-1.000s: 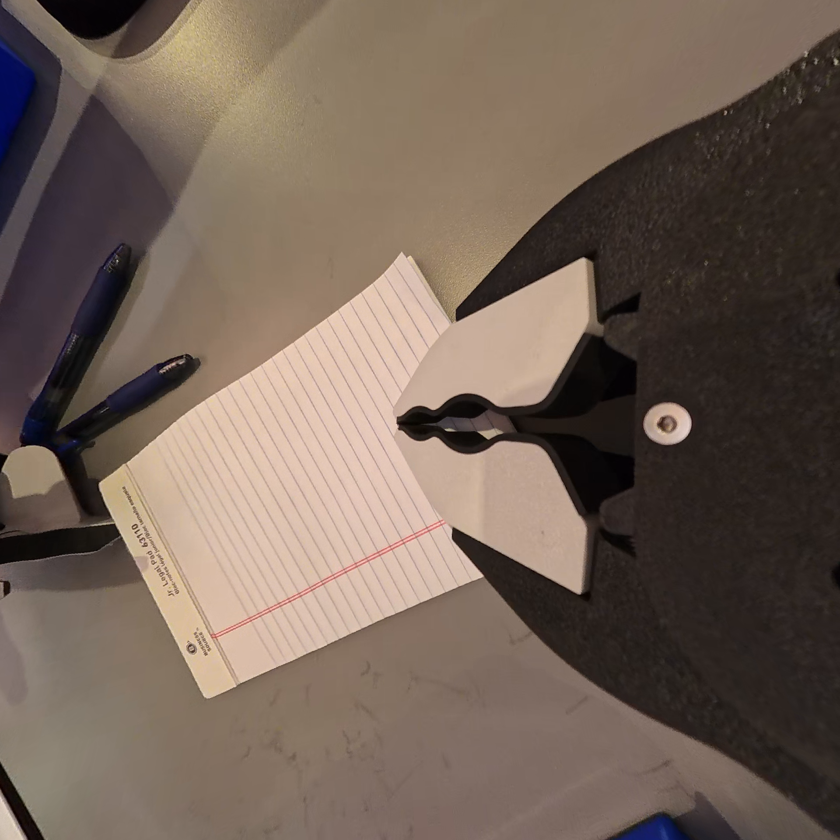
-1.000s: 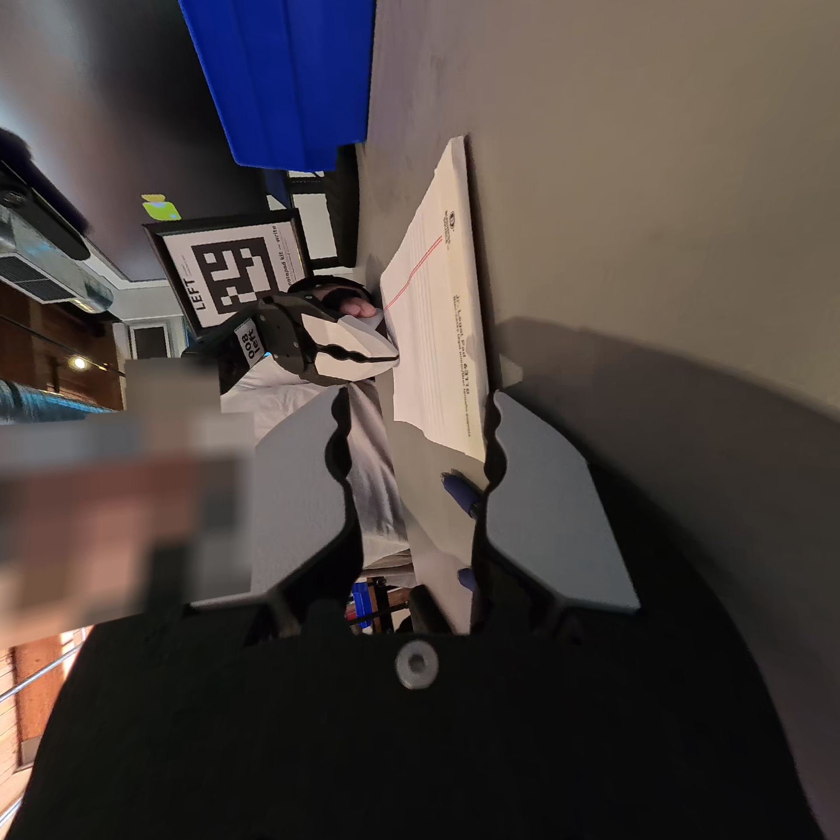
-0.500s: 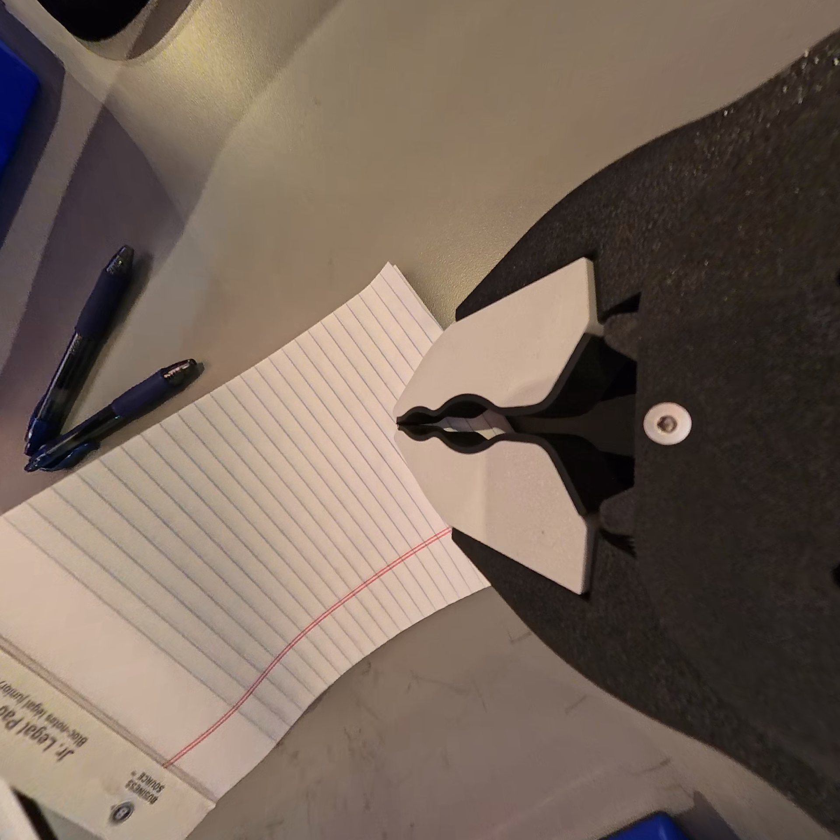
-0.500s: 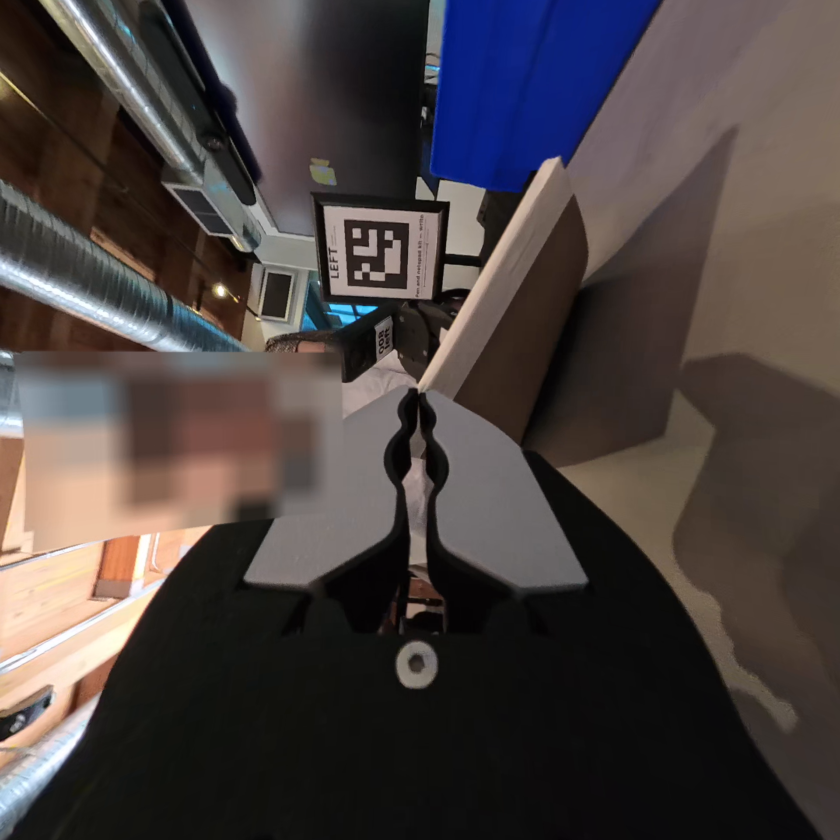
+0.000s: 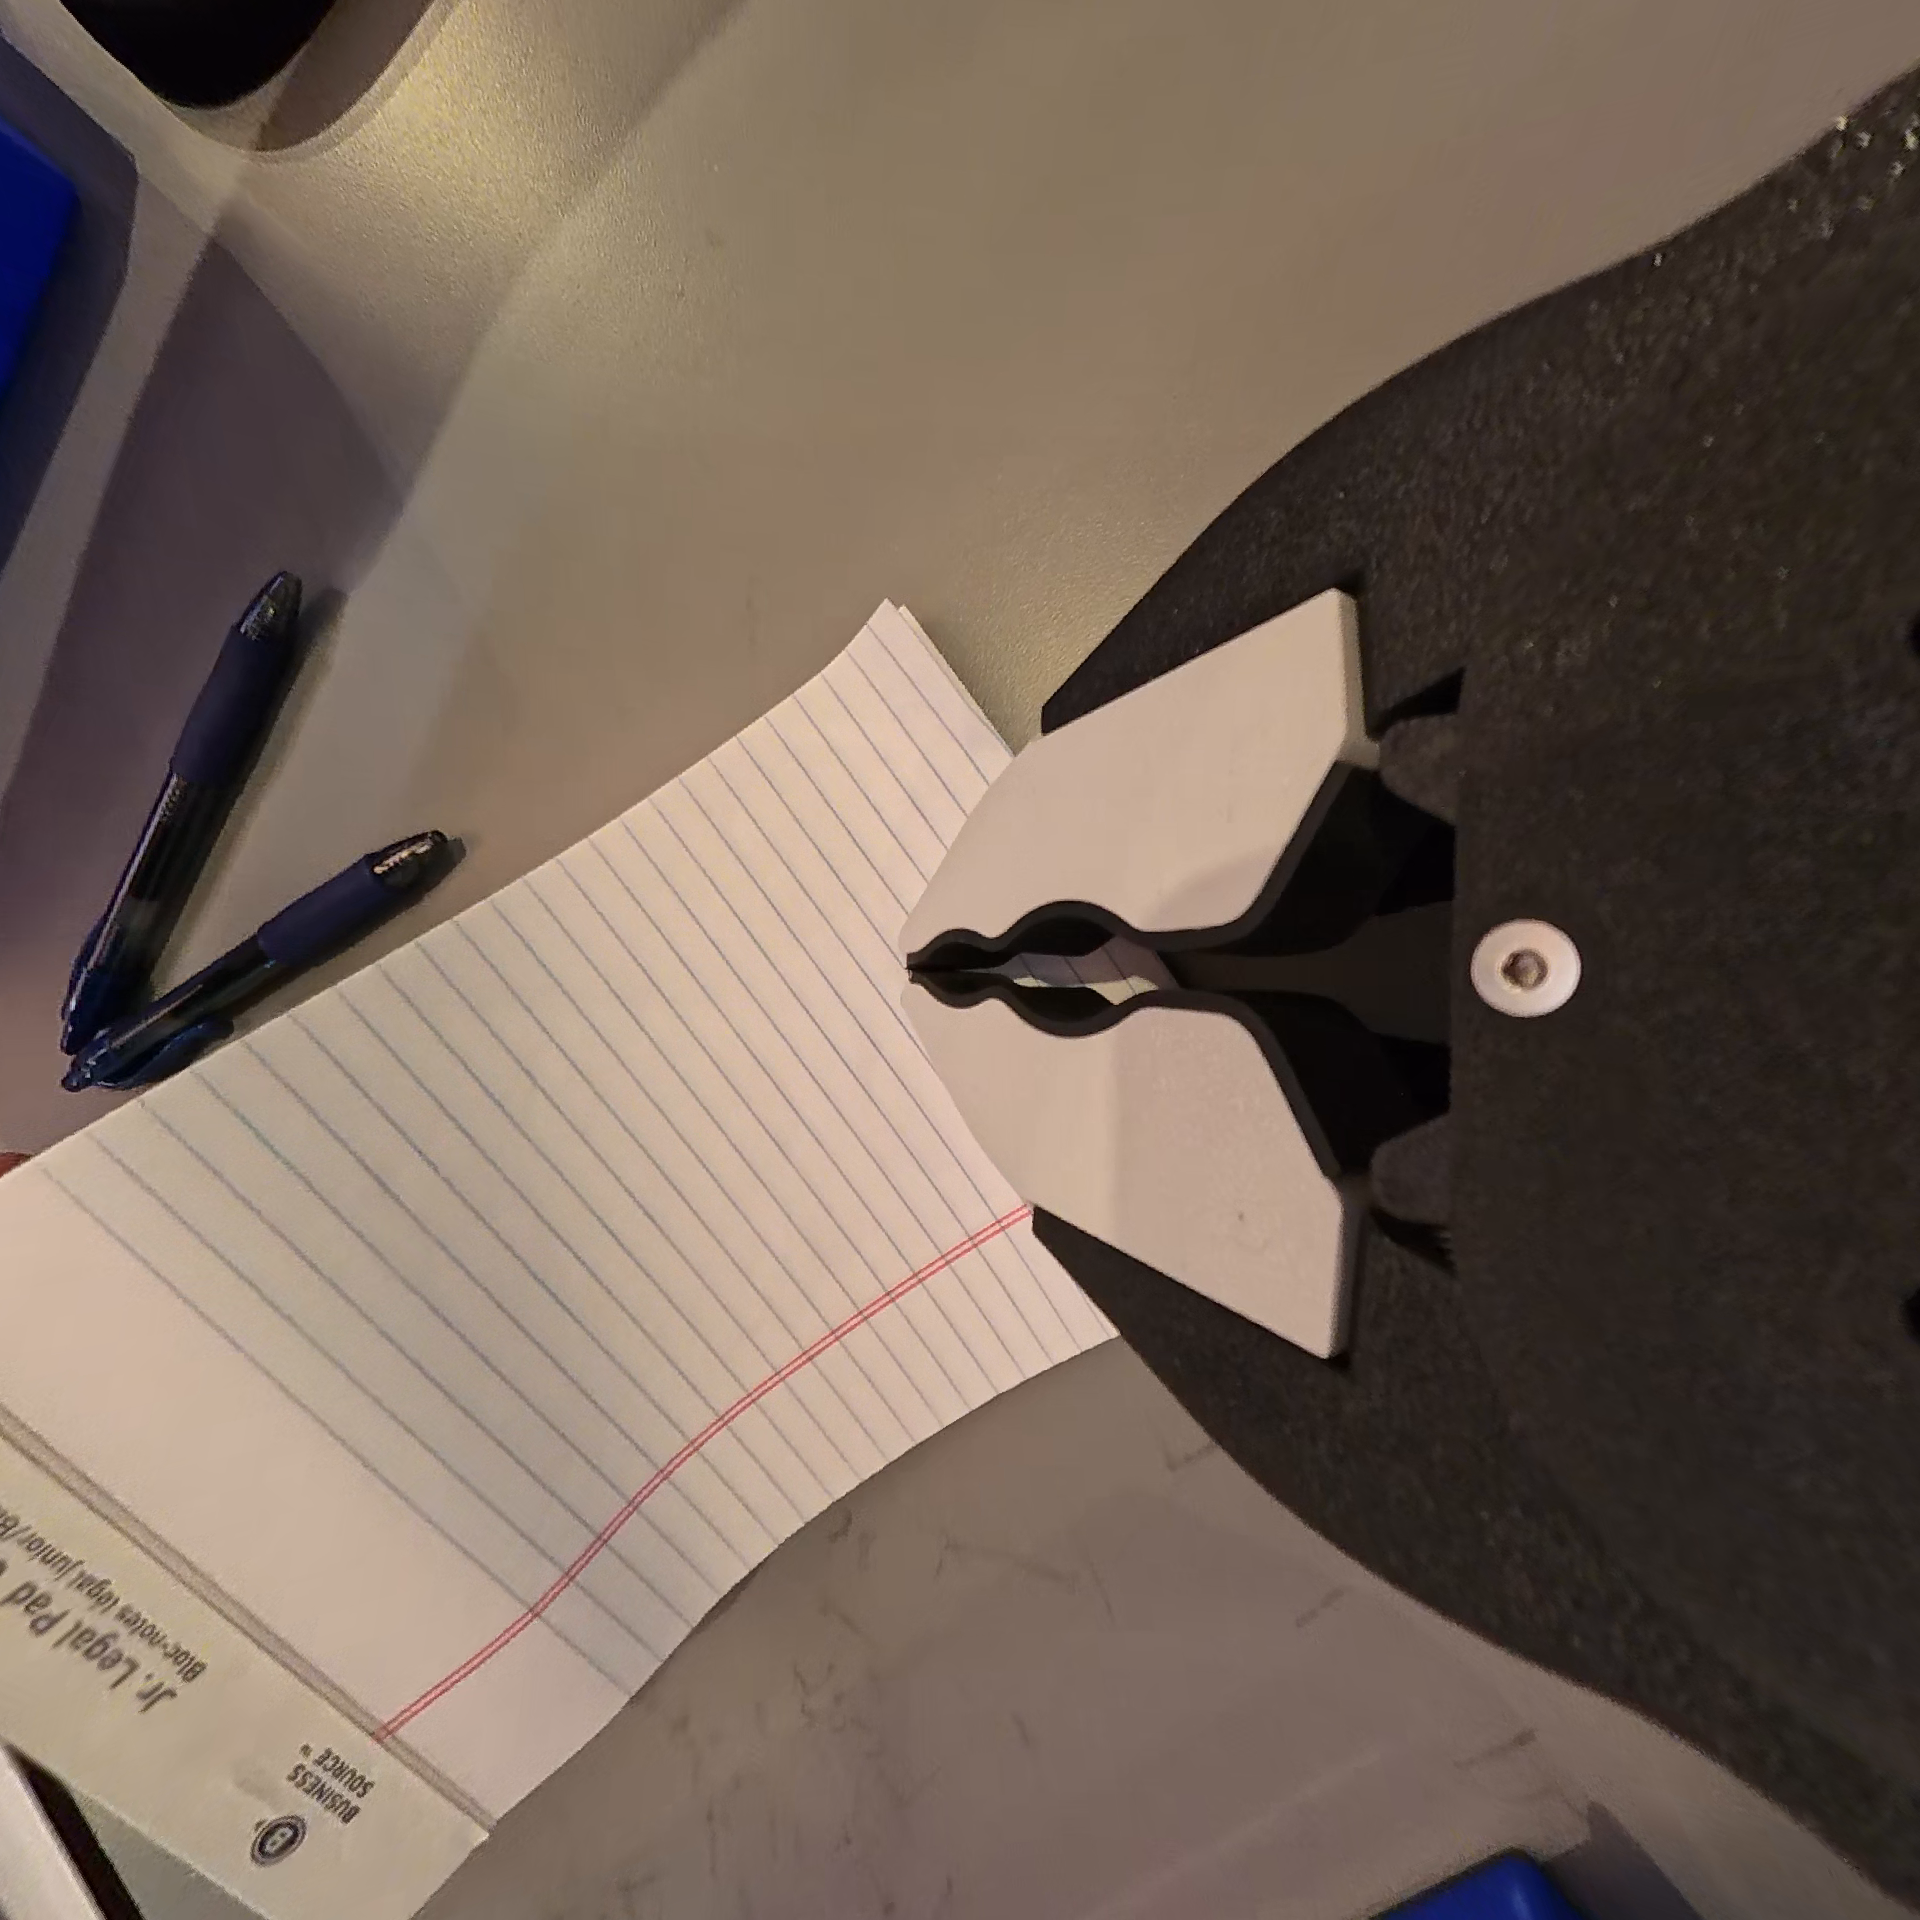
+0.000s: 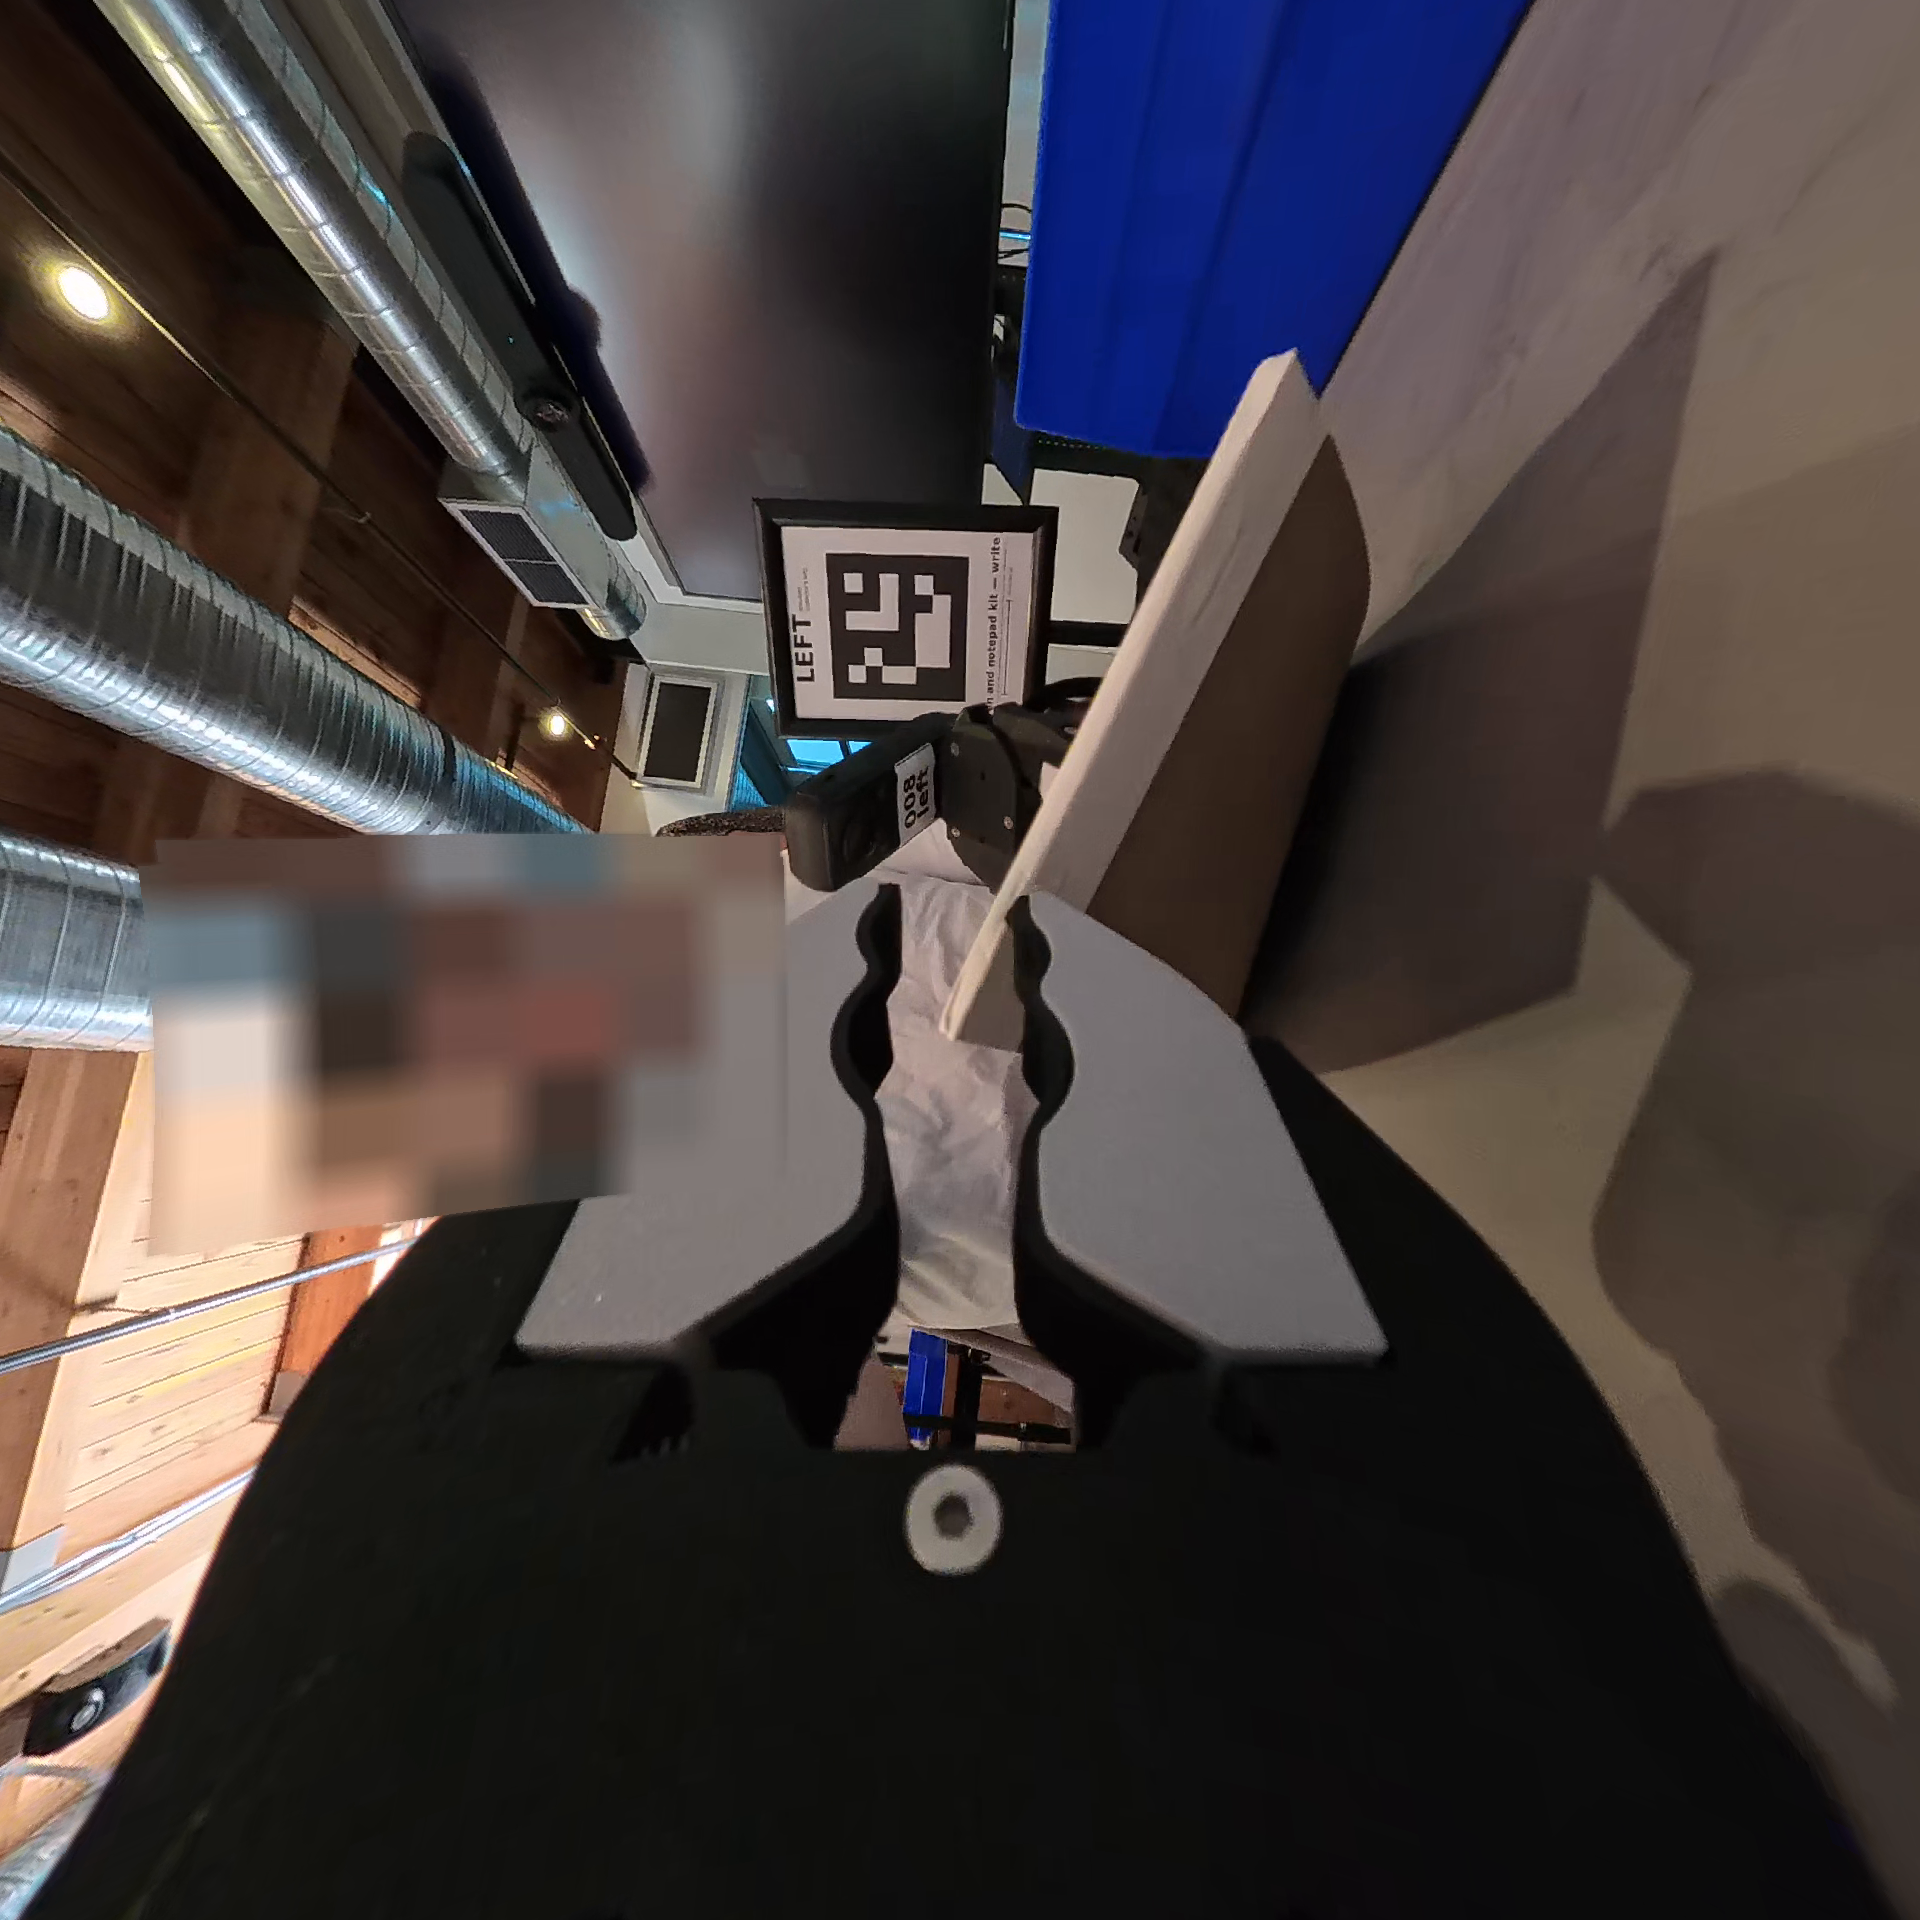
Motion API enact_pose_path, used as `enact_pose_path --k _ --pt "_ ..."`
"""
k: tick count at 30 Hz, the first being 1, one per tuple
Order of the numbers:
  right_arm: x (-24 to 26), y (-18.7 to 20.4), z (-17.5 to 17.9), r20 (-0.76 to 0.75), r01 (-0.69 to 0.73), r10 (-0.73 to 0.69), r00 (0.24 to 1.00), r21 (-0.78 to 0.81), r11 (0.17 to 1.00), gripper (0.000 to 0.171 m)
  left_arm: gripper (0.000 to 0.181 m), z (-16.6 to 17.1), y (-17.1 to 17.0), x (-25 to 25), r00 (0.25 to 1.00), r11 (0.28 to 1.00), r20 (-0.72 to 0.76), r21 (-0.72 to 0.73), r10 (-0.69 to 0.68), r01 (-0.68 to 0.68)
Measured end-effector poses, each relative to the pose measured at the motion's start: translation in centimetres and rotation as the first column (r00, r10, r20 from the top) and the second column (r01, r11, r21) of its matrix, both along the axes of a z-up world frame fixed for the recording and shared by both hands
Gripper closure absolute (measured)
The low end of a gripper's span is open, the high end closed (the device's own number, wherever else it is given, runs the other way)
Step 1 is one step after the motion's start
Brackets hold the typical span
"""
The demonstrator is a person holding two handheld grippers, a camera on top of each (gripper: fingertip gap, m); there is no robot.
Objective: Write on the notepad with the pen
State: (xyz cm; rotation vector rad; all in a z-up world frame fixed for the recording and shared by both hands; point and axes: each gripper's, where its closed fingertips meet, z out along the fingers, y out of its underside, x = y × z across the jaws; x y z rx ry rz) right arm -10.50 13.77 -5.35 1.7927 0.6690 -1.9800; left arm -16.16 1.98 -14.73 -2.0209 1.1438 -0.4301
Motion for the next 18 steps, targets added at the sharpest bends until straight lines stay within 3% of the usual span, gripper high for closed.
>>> enact_pose_path --k 5,7,8,10,18 --pt "0.4 0.2 -0.6 0.047 0.021 -0.022 0.999 0.014 1.0 0.142 0.181 0.0 0.0 0.0 1.0 1.0 -0.001 0.003 -0.001 0.001" --pt "0.5 -0.7 -3.6 0.226 -0.04 0.017 0.974 0.096 0.995 0.09 0.181 0.0 0.0 0.0 1.0 1.0 -0.003 0.01 -0.003 0.003" --pt "0.9 -1.7 -5.3 0.319 -0.116 0.075 0.945 0.111 0.987 0.091 0.181 0.0 0.0 0.0 1.0 1.0 -0.005 0.01 -0.003 0.003" --pt "0.6 -3.5 -5.8 0.329 -0.213 0.191 0.925 0.033 0.976 0.108 0.181 0.0 0.0 0.0 1.0 1.0 -0.004 0.009 -0.003 0.003" --pt "-2.1 -3.8 -5.9 0.293 -0.252 0.233 0.927 0.025 0.968 0.123 0.181 0.0 0.0 0.0 1.0 1.0 -0.004 0.01 -0.004 0.004"
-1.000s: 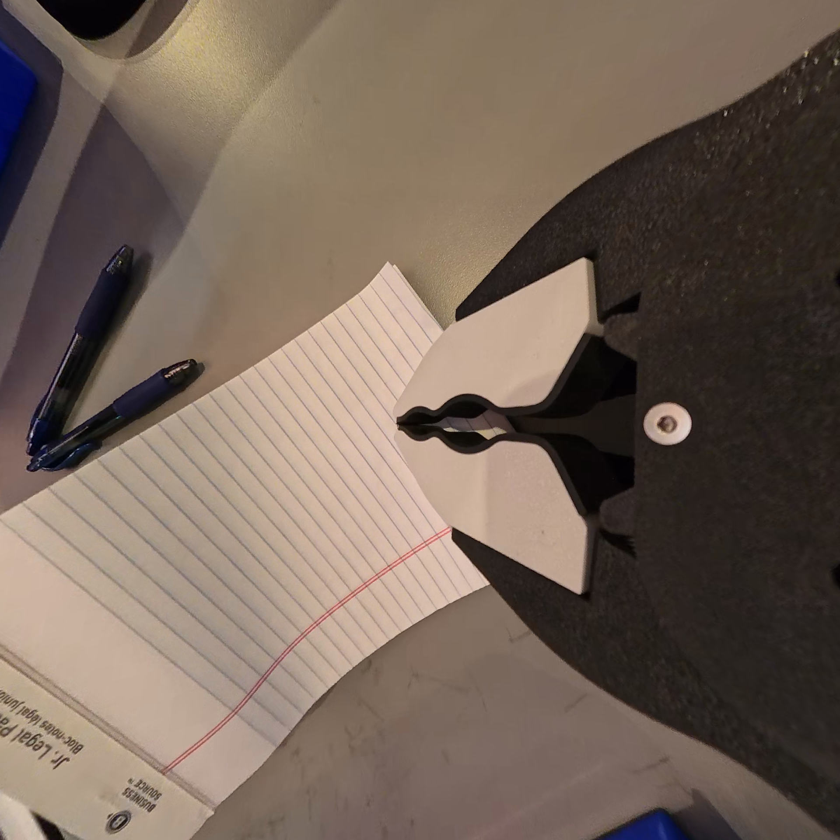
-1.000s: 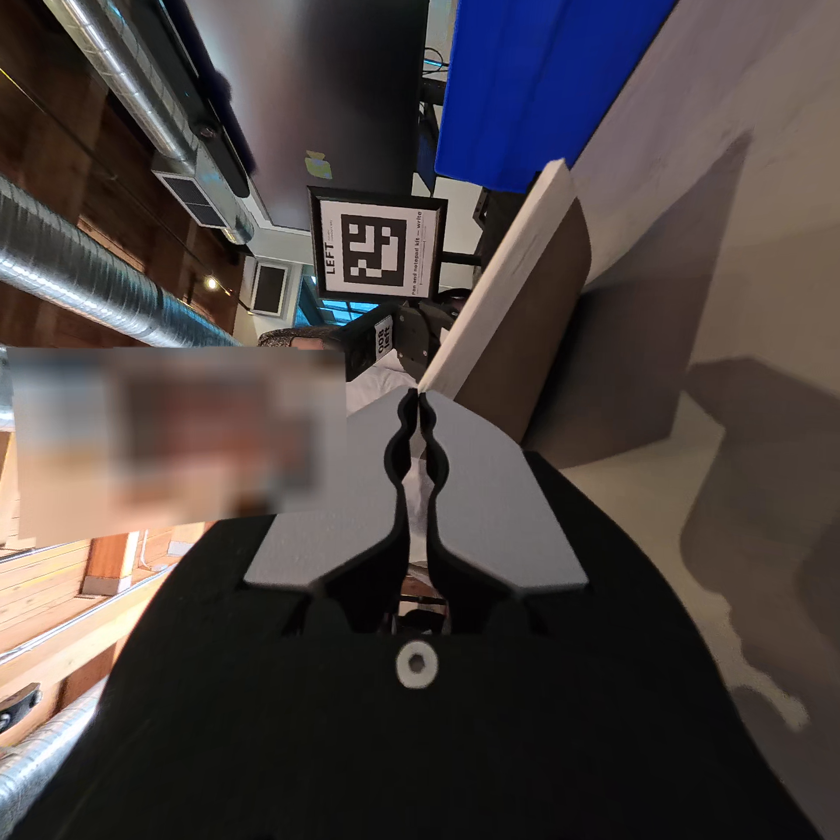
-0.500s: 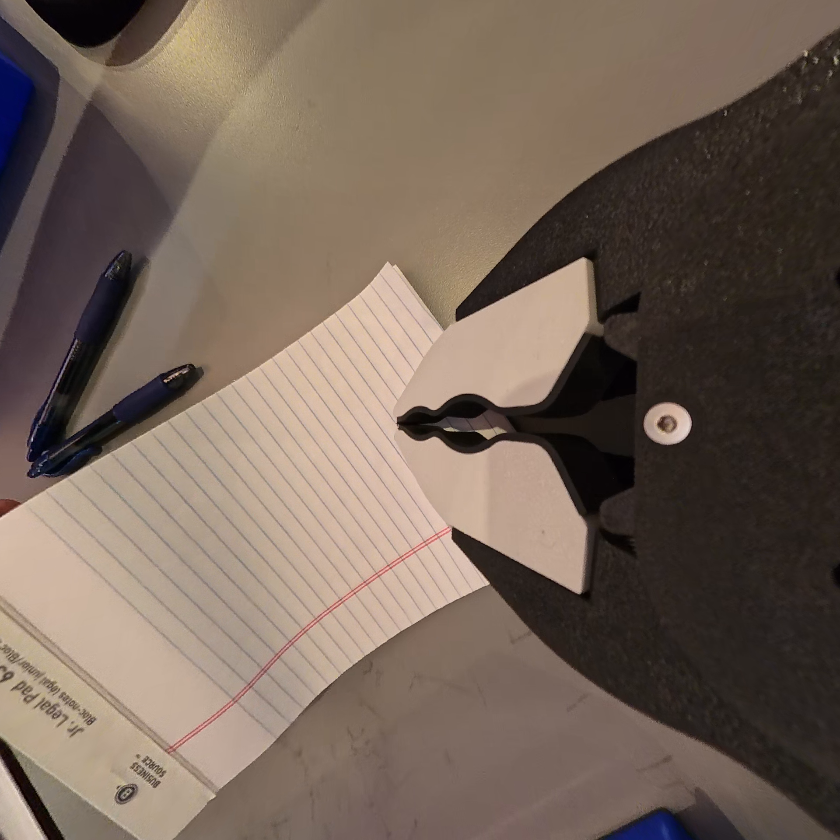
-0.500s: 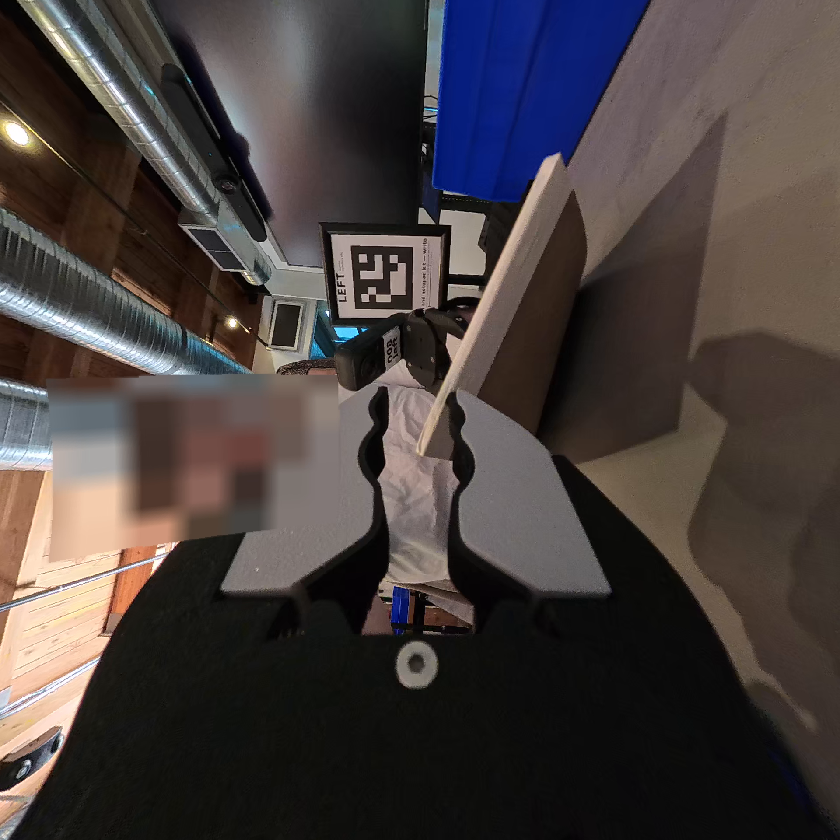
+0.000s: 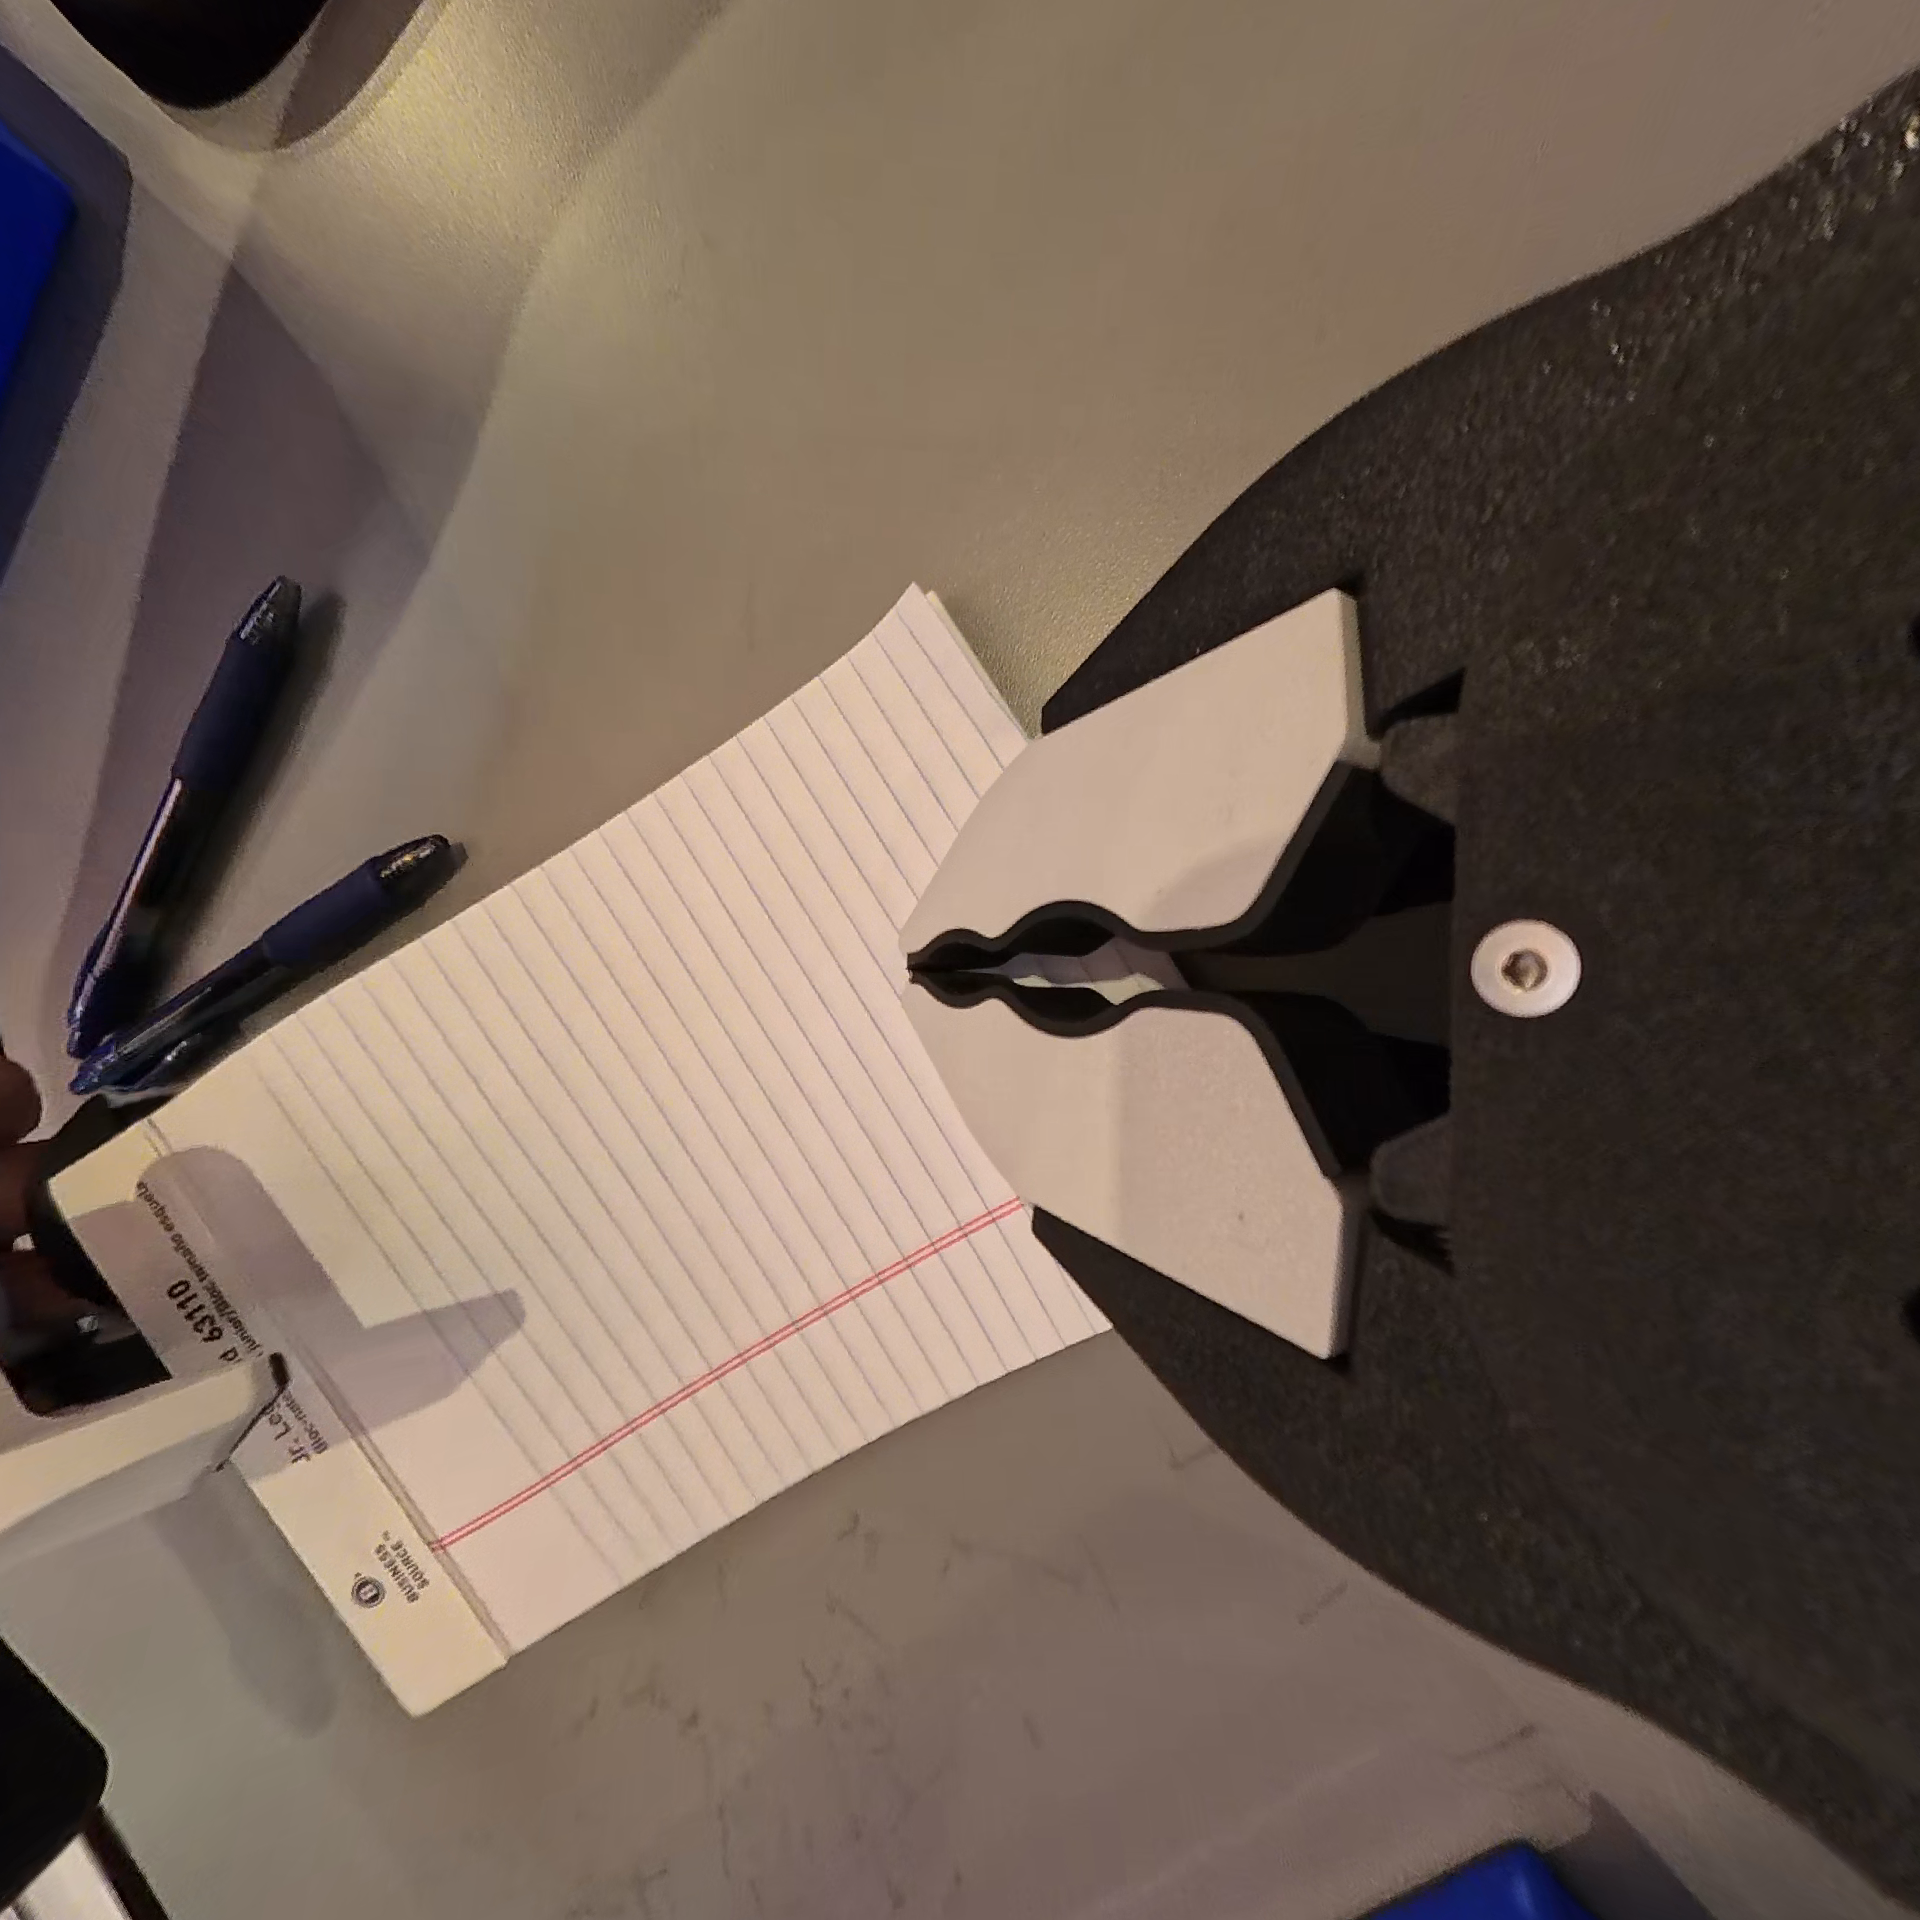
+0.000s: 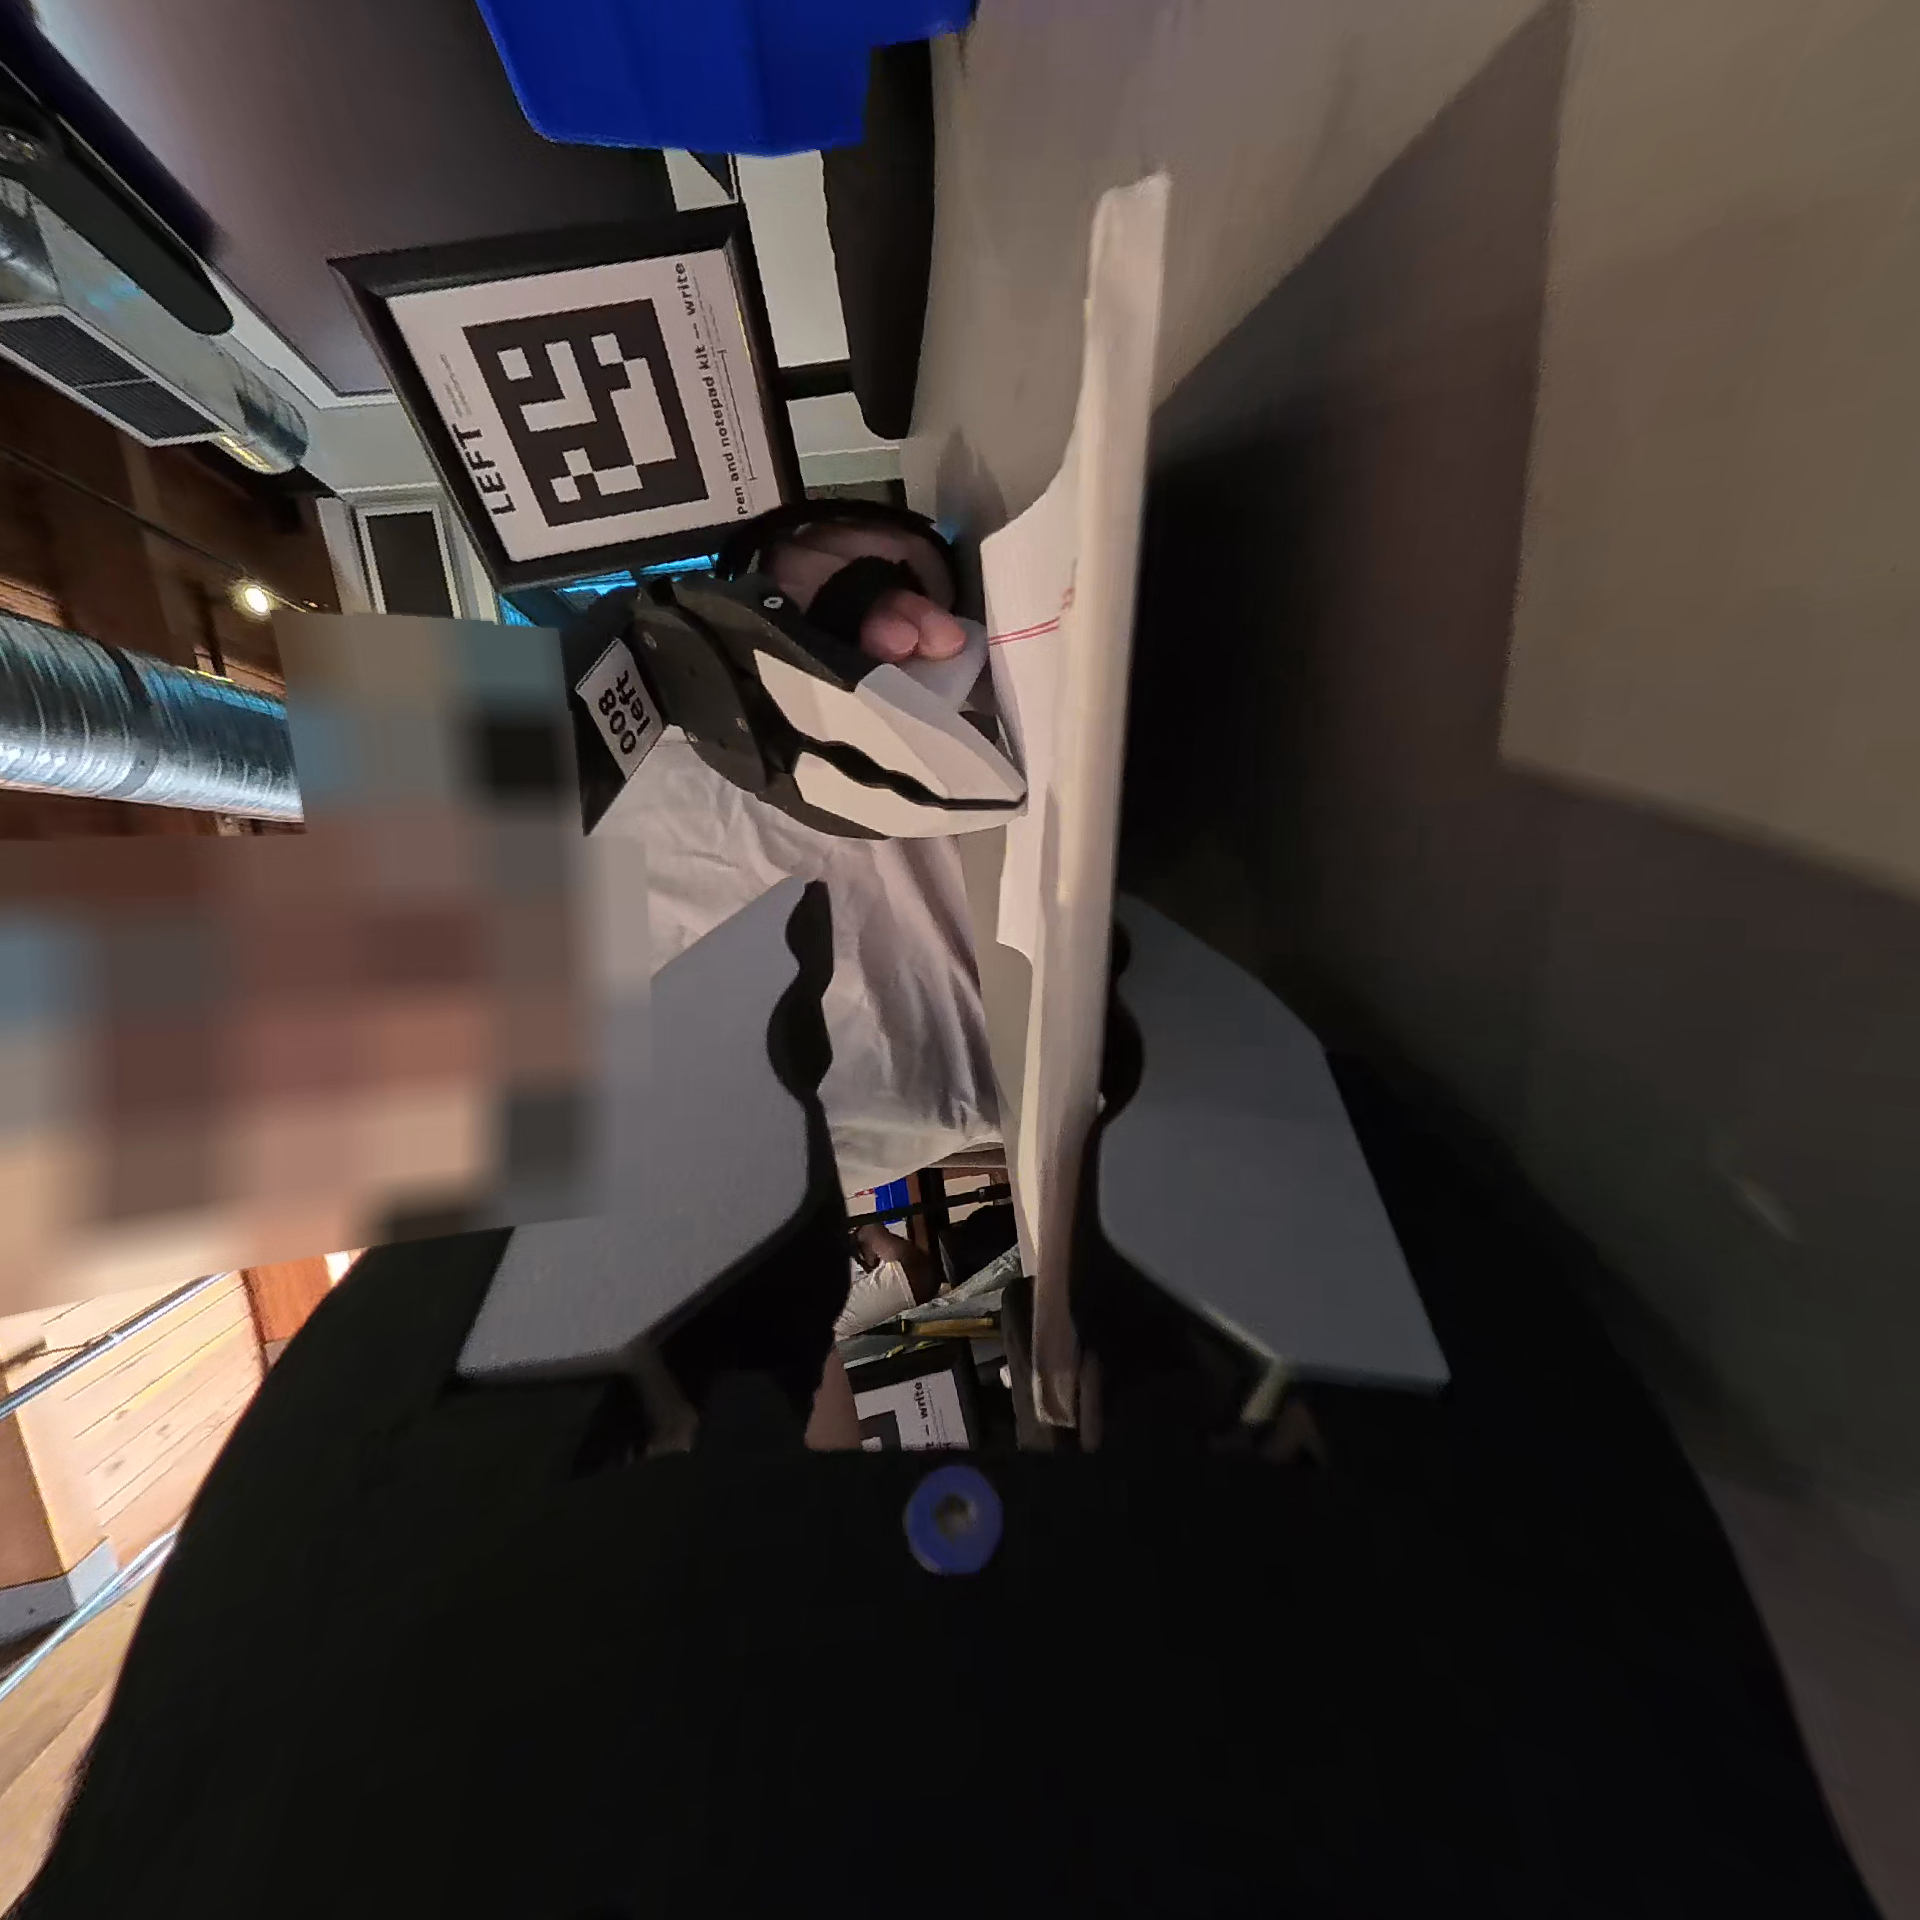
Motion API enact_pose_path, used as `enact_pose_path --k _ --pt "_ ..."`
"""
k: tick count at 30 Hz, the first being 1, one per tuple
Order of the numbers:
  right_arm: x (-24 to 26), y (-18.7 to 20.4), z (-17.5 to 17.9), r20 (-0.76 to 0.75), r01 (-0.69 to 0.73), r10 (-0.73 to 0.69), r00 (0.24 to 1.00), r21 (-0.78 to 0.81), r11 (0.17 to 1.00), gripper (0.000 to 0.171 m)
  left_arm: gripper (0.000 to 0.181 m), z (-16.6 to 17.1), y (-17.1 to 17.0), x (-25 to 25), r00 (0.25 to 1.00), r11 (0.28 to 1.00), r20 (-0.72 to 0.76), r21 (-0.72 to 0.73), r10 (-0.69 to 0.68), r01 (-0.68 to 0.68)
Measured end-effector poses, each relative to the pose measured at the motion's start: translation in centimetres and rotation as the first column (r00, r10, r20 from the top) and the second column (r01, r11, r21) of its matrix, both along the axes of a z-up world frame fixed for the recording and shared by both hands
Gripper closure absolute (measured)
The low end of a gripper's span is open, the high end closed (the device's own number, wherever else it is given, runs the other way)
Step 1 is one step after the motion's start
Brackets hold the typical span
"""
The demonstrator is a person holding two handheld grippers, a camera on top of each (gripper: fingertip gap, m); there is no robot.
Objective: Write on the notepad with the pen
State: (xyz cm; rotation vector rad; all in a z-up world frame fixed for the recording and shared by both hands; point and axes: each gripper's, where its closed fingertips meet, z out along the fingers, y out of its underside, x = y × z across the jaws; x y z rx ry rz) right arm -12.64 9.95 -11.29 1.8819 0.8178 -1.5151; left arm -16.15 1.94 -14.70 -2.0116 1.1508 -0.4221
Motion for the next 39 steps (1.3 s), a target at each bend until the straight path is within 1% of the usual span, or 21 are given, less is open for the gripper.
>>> enact_pose_path --k 2,4,7,9,15,18,22,25,26,27,33,36,39 --pt "0.1 0.0 0.1 0.006 -0.018 0.017 1.0 0.021 1.0 0.123 0.181 0.0 0.0 0.0 1.0 1.0 0.0 0.0 0.0 0.0" --pt "0.3 0.1 0.1 0.016 -0.034 0.033 0.999 0.04 0.999 0.128 0.181 0.0 0.0 0.0 1.0 1.0 0.001 0.0 -0.001 0.001" --pt "0.5 0.2 -0.1 0.038 -0.045 0.043 0.998 0.065 0.997 0.137 0.181 0.0 0.0 0.0 1.0 1.0 0.001 0.001 -0.001 0.001" --pt "0.6 0.3 -0.5 0.055 -0.056 0.051 0.997 0.089 0.994 0.147 0.181 0.0 0.0 0.0 1.0 1.0 0.001 0.002 -0.001 0.001" --pt "0.6 0.9 -0.9 0.062 -0.035 0.026 0.998 0.146 0.989 0.156 0.181 0.0 0.0 0.0 1.0 1.0 0.001 0.002 0.0 0.0" --pt "0.7 1.2 -1.1 0.078 -0.032 0.016 0.997 0.2 0.979 0.164 0.181 0.0 0.0 0.0 1.0 1.0 0.002 0.0 0.0 0.0" --pt "0.3 1.3 -0.7 0.087 0.002 -0.026 0.996 0.267 0.964 0.164 0.181 0.0 0.1 0.0 1.0 1.0 0.0 0.006 0.006 -0.006" --pt "-0.2 1.3 -0.2 0.081 0.054 -0.082 0.993 0.293 0.955 0.158 0.181 0.0 0.1 -0.1 1.0 1.0 -0.001 0.007 0.008 -0.008" --pt "0.1 1.3 -0.4 0.095 0.042 -0.077 0.992 0.325 0.945 0.165 0.181 0.0 0.1 0.0 1.0 1.0 0.0 0.007 0.006 -0.006" --pt "0.2 1.3 -0.6 0.099 0.028 -0.068 0.993 0.365 0.931 0.166 0.181 0.0 0.1 0.0 1.0 1.0 -0.001 0.008 0.005 -0.005" --pt "0.2 0.9 0.2 0.081 0.032 -0.075 0.994 0.436 0.899 0.167 0.181 0.3 0.0 0.0 1.0 1.0 0.011 0.026 -0.002 0.002" --pt "0.4 0.5 1.5 0.037 0.063 -0.09 0.995 0.458 0.887 0.167 0.181 1.8 0.0 -0.2 0.995 0.997 0.101 0.075 0.009 -0.017" --pt "1.3 -0.2 3.9 0.003 0.085 -0.102 0.995 0.528 0.845 0.167 0.181 5.4 -0.3 -0.9 0.974 0.987 0.225 0.149 0.02 -0.054"
